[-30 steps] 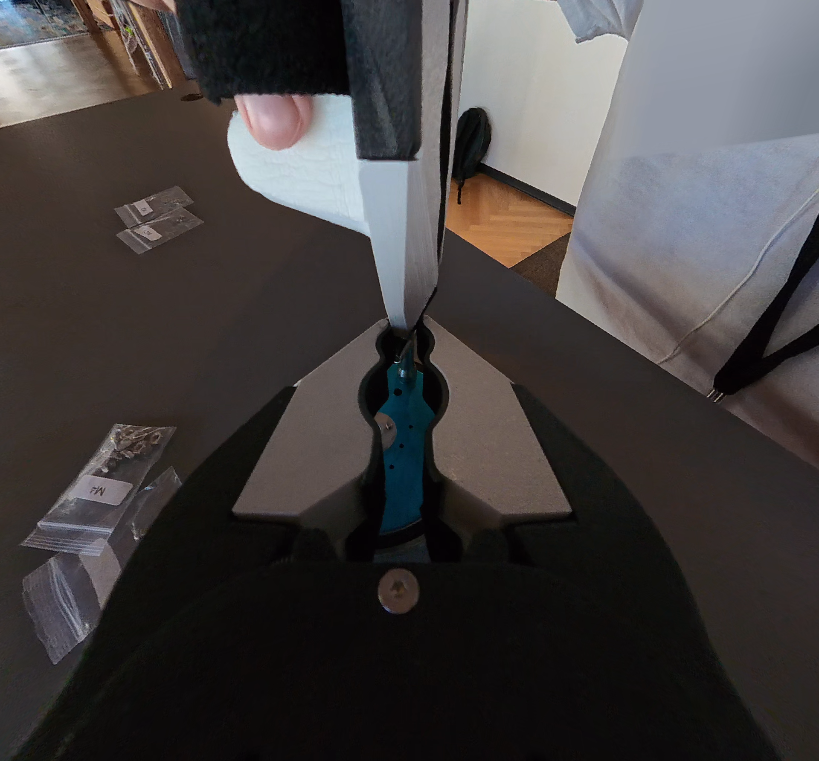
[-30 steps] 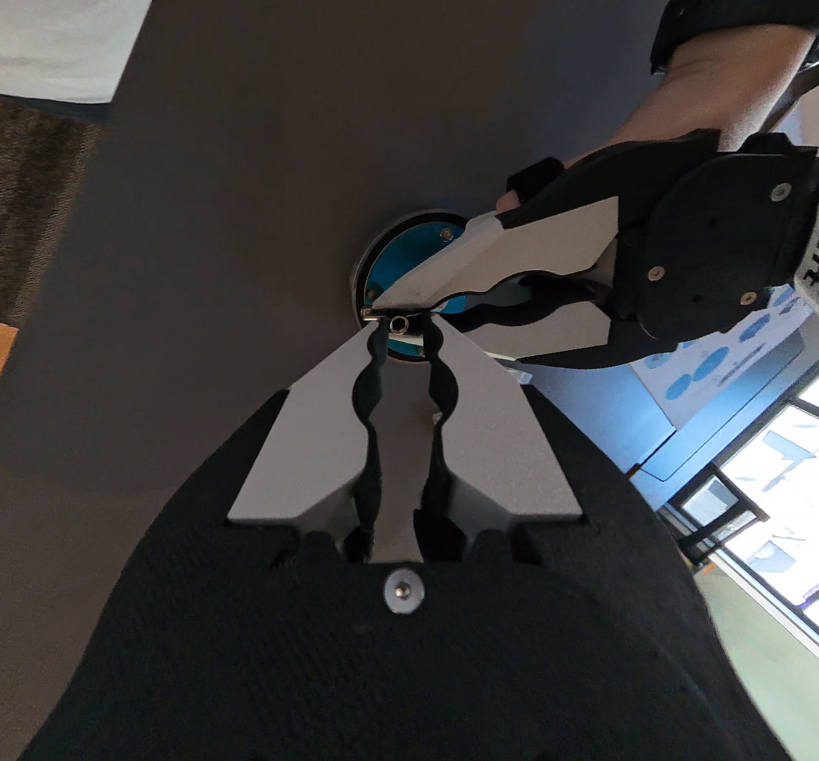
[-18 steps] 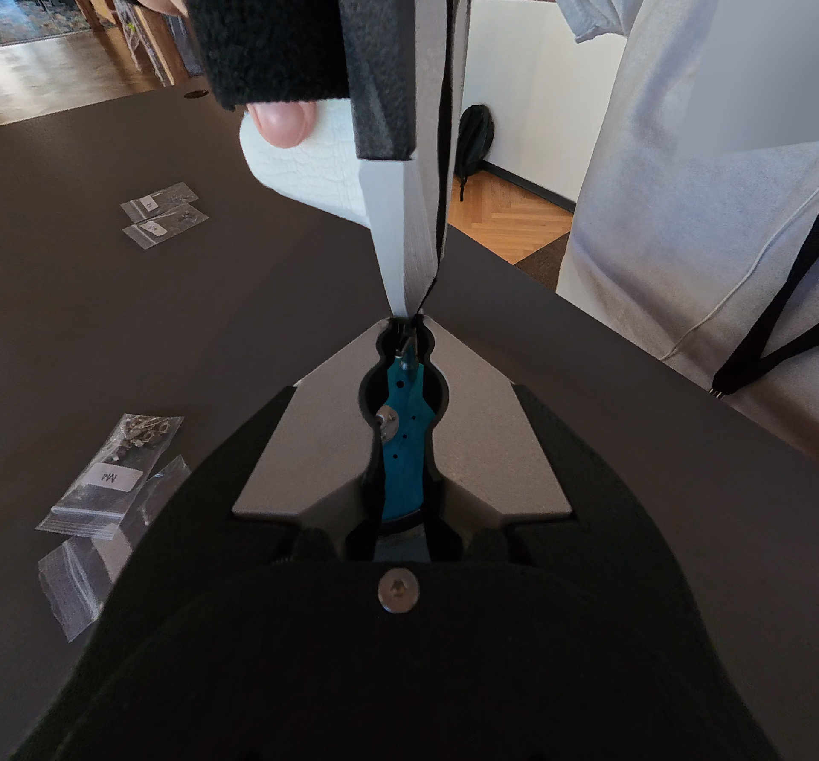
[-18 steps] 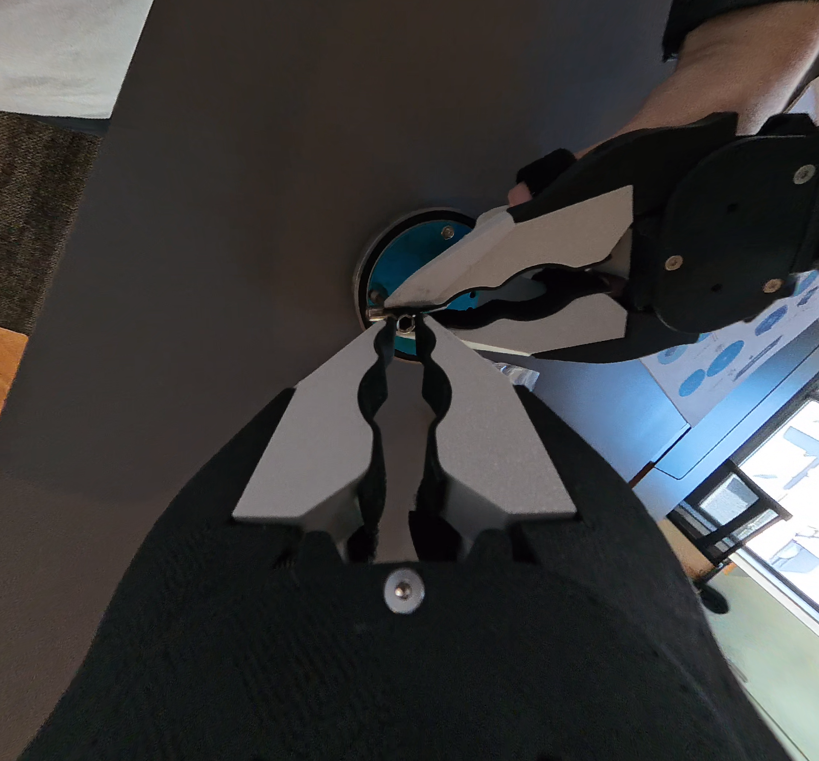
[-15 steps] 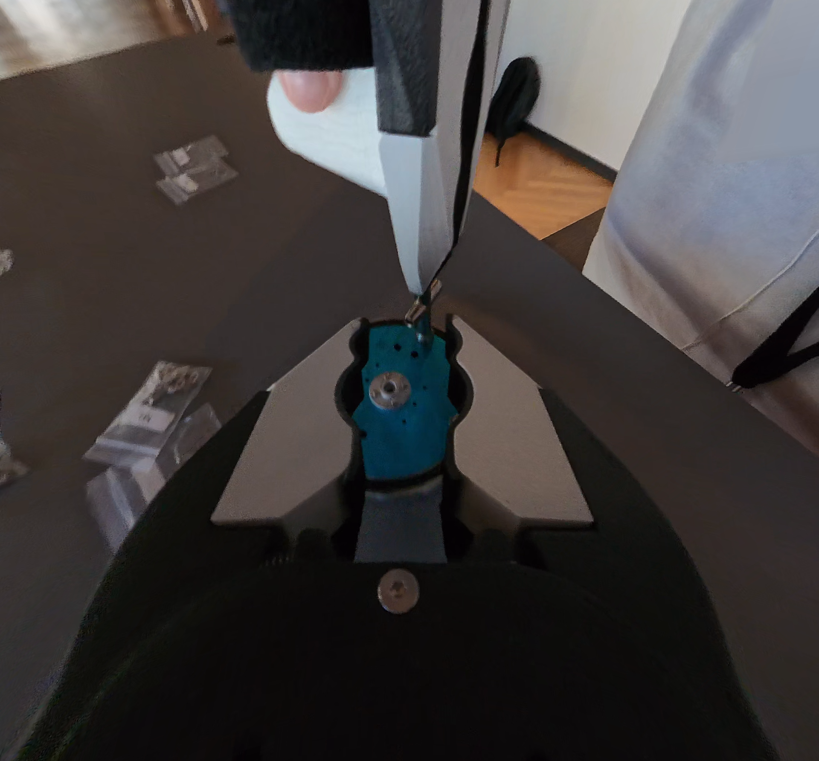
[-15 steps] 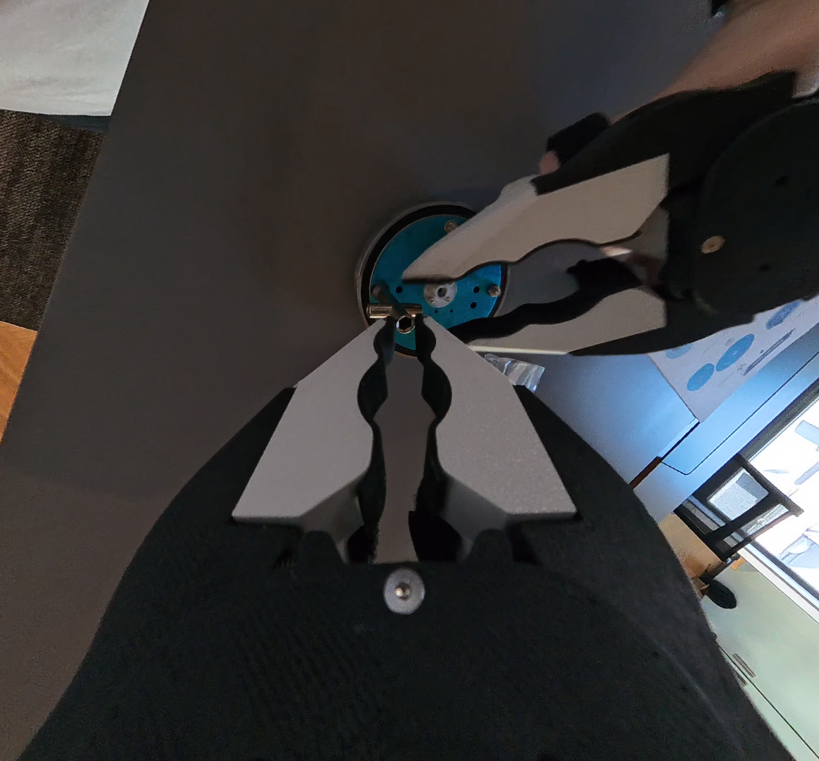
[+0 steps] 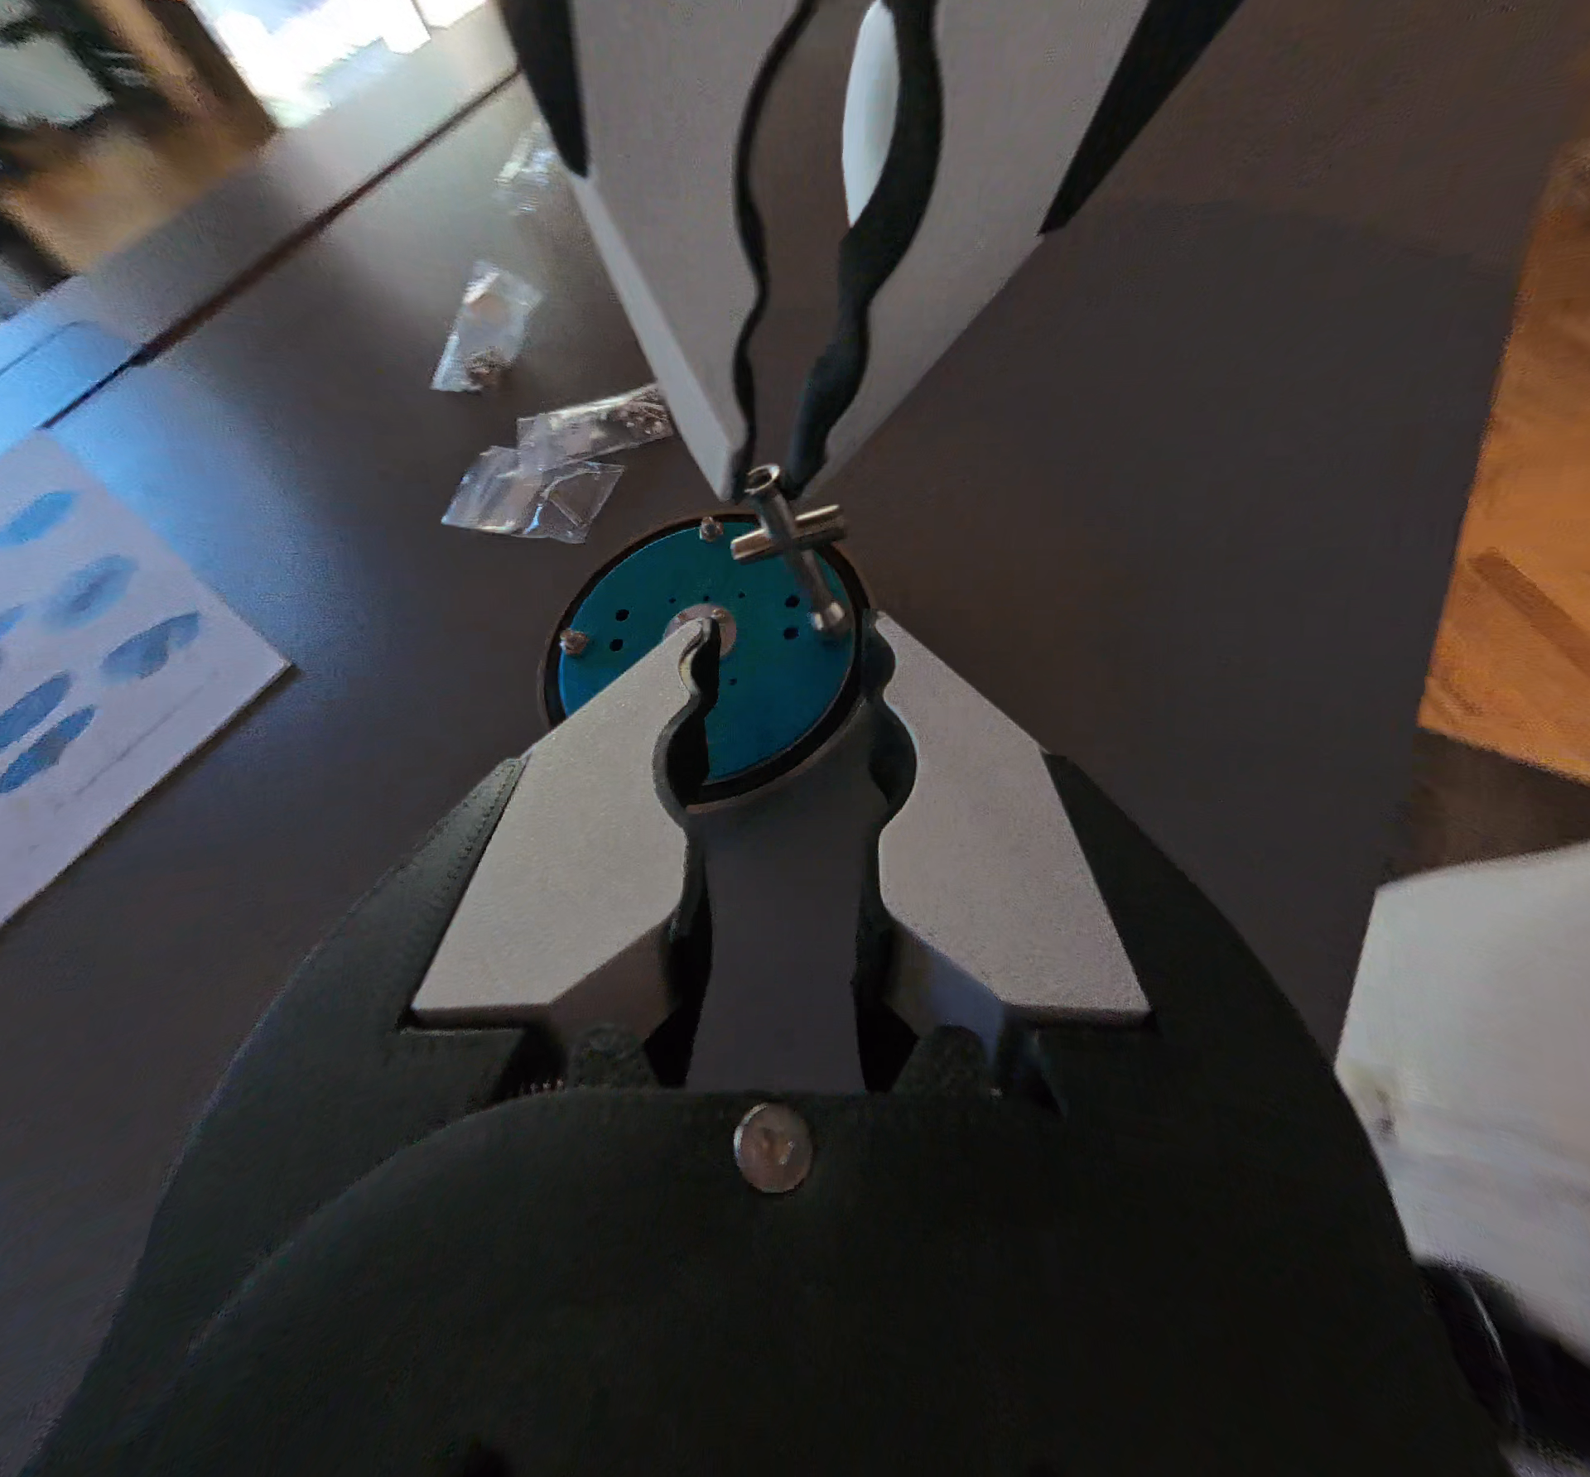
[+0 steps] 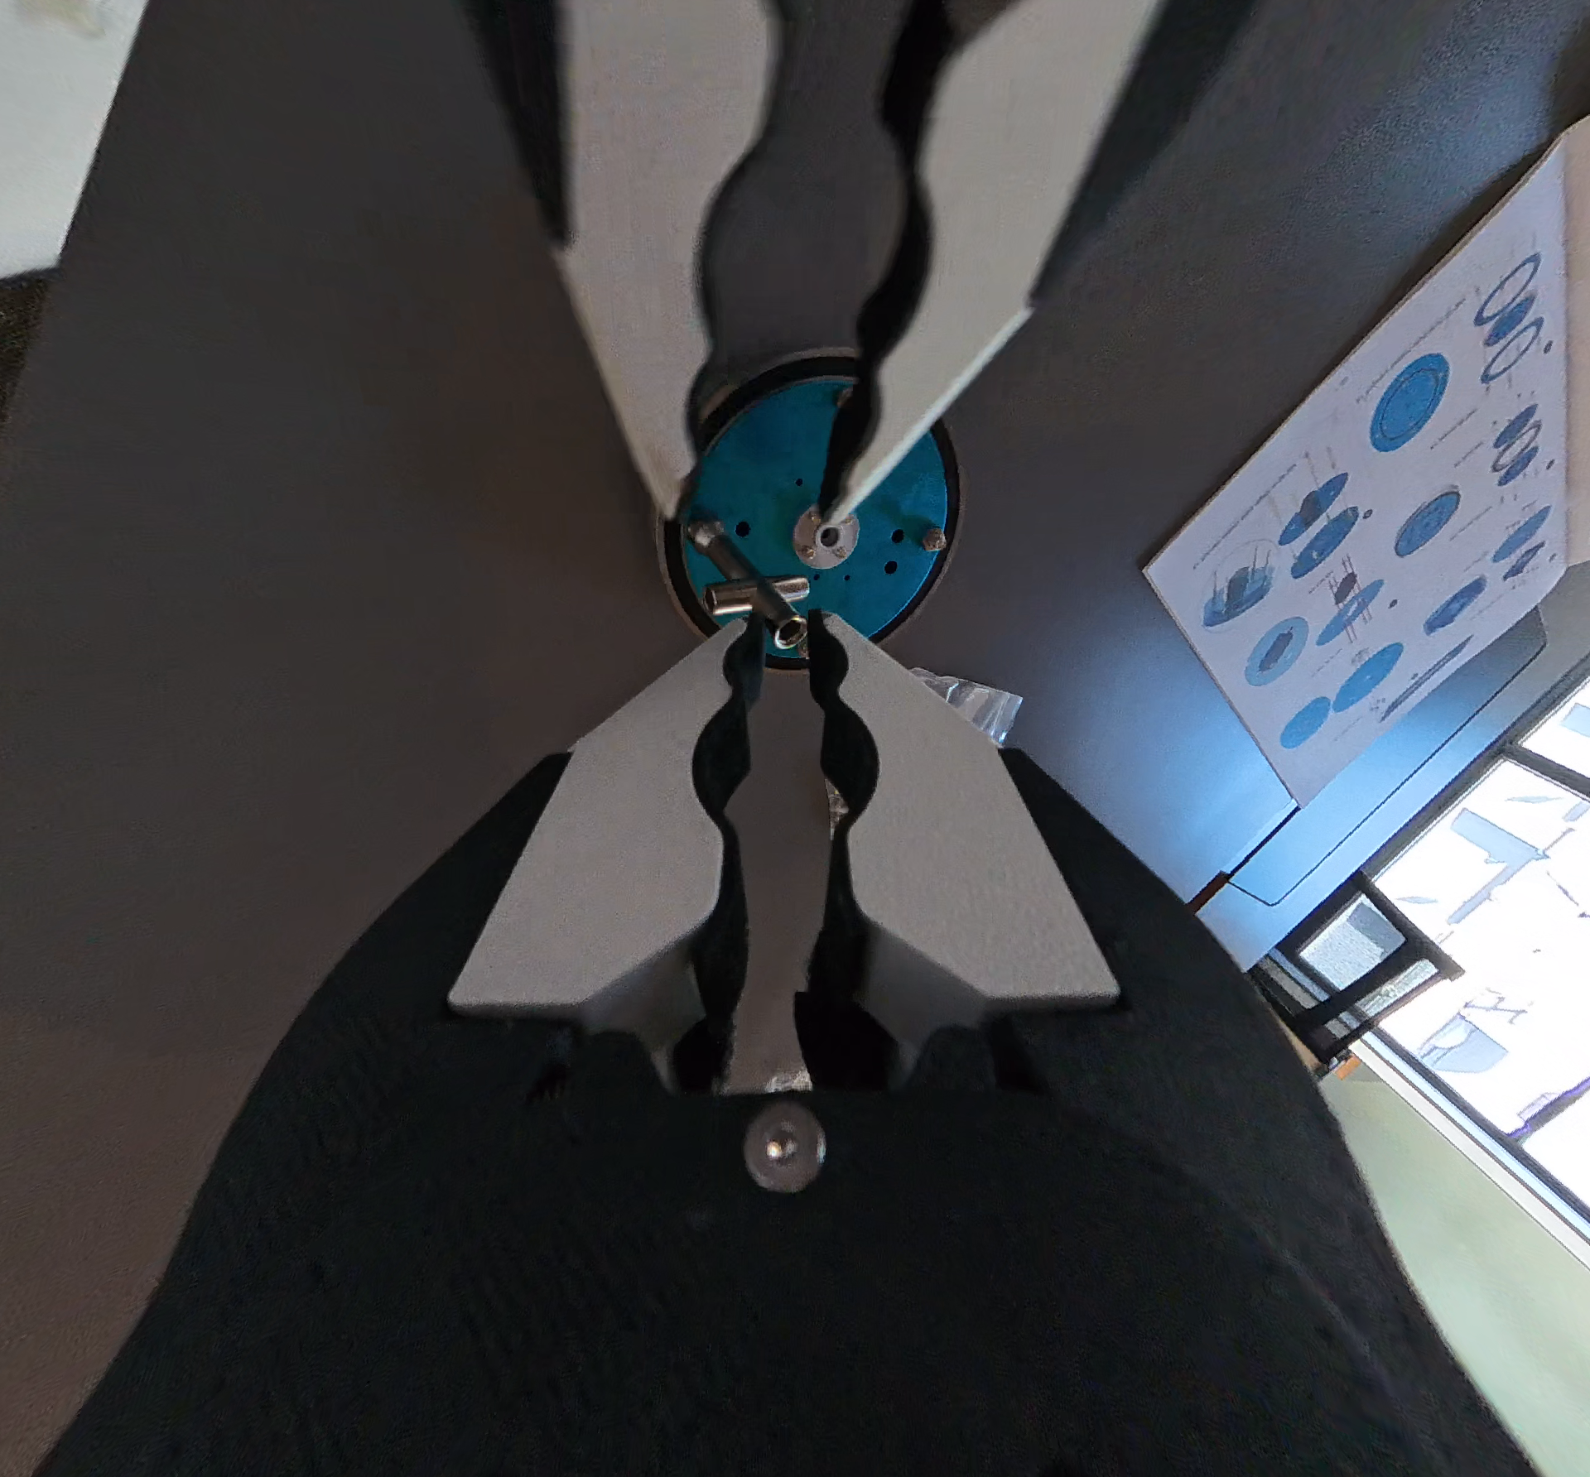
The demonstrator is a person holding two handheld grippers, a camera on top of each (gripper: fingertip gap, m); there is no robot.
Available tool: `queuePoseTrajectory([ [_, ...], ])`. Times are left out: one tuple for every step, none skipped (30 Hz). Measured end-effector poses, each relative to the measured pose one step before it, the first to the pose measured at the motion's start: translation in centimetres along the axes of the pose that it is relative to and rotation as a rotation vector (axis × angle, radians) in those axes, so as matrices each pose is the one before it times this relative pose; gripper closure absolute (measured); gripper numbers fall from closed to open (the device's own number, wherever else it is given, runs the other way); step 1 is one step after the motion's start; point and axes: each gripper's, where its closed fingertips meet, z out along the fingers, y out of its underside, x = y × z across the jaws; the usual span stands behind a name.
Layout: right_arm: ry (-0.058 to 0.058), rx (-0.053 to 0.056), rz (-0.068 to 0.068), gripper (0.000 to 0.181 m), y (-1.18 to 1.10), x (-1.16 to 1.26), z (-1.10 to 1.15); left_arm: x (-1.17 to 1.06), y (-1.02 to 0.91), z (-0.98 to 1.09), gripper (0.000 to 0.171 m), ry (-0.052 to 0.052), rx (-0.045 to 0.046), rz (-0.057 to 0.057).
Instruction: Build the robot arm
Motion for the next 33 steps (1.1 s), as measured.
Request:
queuePoseTrajectory([
  [0.0021,0.0126,0.0005,0.172,-0.092,0.003,-0.010,0.344,-0.156,0.279,0.139,-0.0595,0.01679,-0.0361],
  [-0.0006,0.0137,0.0017,0.172,-0.159,-0.061,-0.061,0.063,-0.158,0.162,0.139,-0.0618,0.01372,-0.0204],
  [0.0001,0.0175,0.0013,0.172,-0.290,-0.110,-0.077,-0.671,-0.204,-0.077,0.138,-0.0999,0.00207,0.0165],
  [0.0035,0.0128,-0.0034,0.173,-0.252,-0.109,-0.039,-0.550,-0.388,-0.210,0.140,-0.0760,0.02048,0.0157],
  [0.0129,-0.0059,-0.0094,0.173,0.032,0.043,0.022,0.242,-0.042,-0.032,0.146,-0.0130,0.00186,0.0107],
  [0.0112,-0.0047,-0.0120,0.172,0.074,0.027,0.019,0.643,0.237,0.072,0.151,0.0170,-0.02181,0.0170],
  [0.0021,0.0054,-0.0052,0.172,-0.046,-0.071,-0.031,0.172,0.088,0.011,0.150,-0.0074,-0.01453,-0.0102],
  [-0.0019,0.0107,0.0039,0.173,-0.127,-0.113,-0.061,0.252,-0.141,-0.090,0.151,0.0069,0.00390,-0.0190],
  [-0.0009,0.0105,0.0054,0.173,-0.123,-0.118,-0.045,0.172,-0.031,-0.095,0.152,0.0097,-0.00235,-0.0249],
  [0.0025,0.0054,0.0020,0.173,-0.060,-0.111,-0.029,0.188,0.016,-0.065,0.152,0.0150,-0.00409,-0.0287],
  [0.0084,0.0038,-0.0038,0.173,-0.040,-0.057,-0.027,0.079,0.039,-0.068,0.151,0.0088,-0.00395,-0.0299],
  [0.0107,-0.0007,-0.0039,0.173,0.004,0.001,-0.004,0.115,-0.020,-0.068,0.148,0.0083,-0.00166,-0.0348],
  [0.0057,-0.0025,0.0018,0.173,0.048,0.010,0.011,0.164,-0.122,-0.070,0.146,0.0069,0.00489,-0.0354],
  [-0.0027,0.0006,0.0088,0.173,0.028,-0.030,-0.024,0.185,-0.242,-0.035,0.146,0.0014,0.01210,-0.0249],
  [-0.0086,0.0033,0.0131,0.173,-0.012,-0.063,-0.037,0.243,-0.217,0.038,0.146,-0.0022,0.00962,-0.0150],
  [-0.0073,0.0070,0.0109,0.173,-0.065,-0.055,-0.012,0.052,-0.130,0.089,0.146,-0.0173,0.00452,-0.0056],
  [-0.0012,0.0039,0.0091,0.173,-0.002,0.016,0.018,-0.161,-0.032,0.134,0.147,-0.0299,-0.00161,0.0073],
  [-0.0030,0.0048,0.0108,0.173,-0.038,-0.019,-0.005,-0.212,-0.048,0.104,0.147,-0.0308,0.00035,0.0104],
  [-0.0050,0.0072,0.0067,0.173,-0.086,-0.072,-0.021,-0.387,-0.162,0.030,0.149,-0.0378,0.00941,0.0091],
  [0.0031,0.0022,0.0000,0.173,-0.004,0.016,0.000,-0.342,-0.139,0.035,0.147,-0.0307,0.00925,0.0112],
  [0.0080,-0.0079,-0.0036,0.173,0.161,0.115,0.047,0.057,-0.015,0.079,0.149,-0.0040,-0.00134,0.0035],
  [-0.0009,0.0000,0.0016,0.173,0.053,0.043,0.031,0.222,-0.062,0.062,0.154,0.0072,0.00165,-0.0002],
  [-0.0064,0.0034,0.0070,0.173,0.042,0.050,0.034,-0.032,-0.044,0.022,0.155,-0.0080,0.00162,0.0024],
  [-0.0097,0.0123,0.0073,0.173,-0.049,0.011,0.016,-0.023,-0.014,-0.002,0.155,-0.0047,0.00098,0.0044],
  [-0.0073,0.0142,0.0019,0.173,-0.049,0.015,0.015,-0.016,-0.021,-0.029,0.155,-0.0018,0.00257,-0.0001],
  [-0.0047,0.0139,-0.0063,0.172,-0.022,0.004,0.020,0.000,-0.008,-0.012,0.156,0.0002,0.00111,-0.0004],
  [-0.0042,0.0145,-0.0124,0.172,-0.021,-0.009,0.029,-0.005,-0.004,-0.013,0.156,0.0018,0.00063,-0.0026],
  [-0.0049,0.0123,-0.0129,0.172,0.008,-0.018,0.012,0.003,0.002,-0.024,0.156,0.0025,0.00054,-0.0035],
  [-0.0074,0.0098,-0.0128,0.172,0.026,-0.046,0.032,0.013,0.000,-0.024,0.156,0.0015,0.00002,-0.0014],
  [-0.0105,0.0075,-0.0137,0.171,0.045,-0.081,0.041,0.009,0.013,-0.023,0.157,-0.0006,0.00019,-0.0001],
  [-0.0134,0.0065,-0.0142,0.169,0.043,-0.131,0.065,0.005,0.008,-0.020,0.157,-0.0025,0.00000,0.0022],
  [-0.0075,0.0014,-0.0178,0.168,0.109,-0.035,0.049,0.020,0.004,-0.010,0.157,-0.0026,-0.00040,0.0038],
  [-0.0090,-0.0001,-0.0164,0.168,0.115,-0.057,0.055,0.007,0.010,0.002,0.157,-0.0028,-0.00022,0.0039],
])
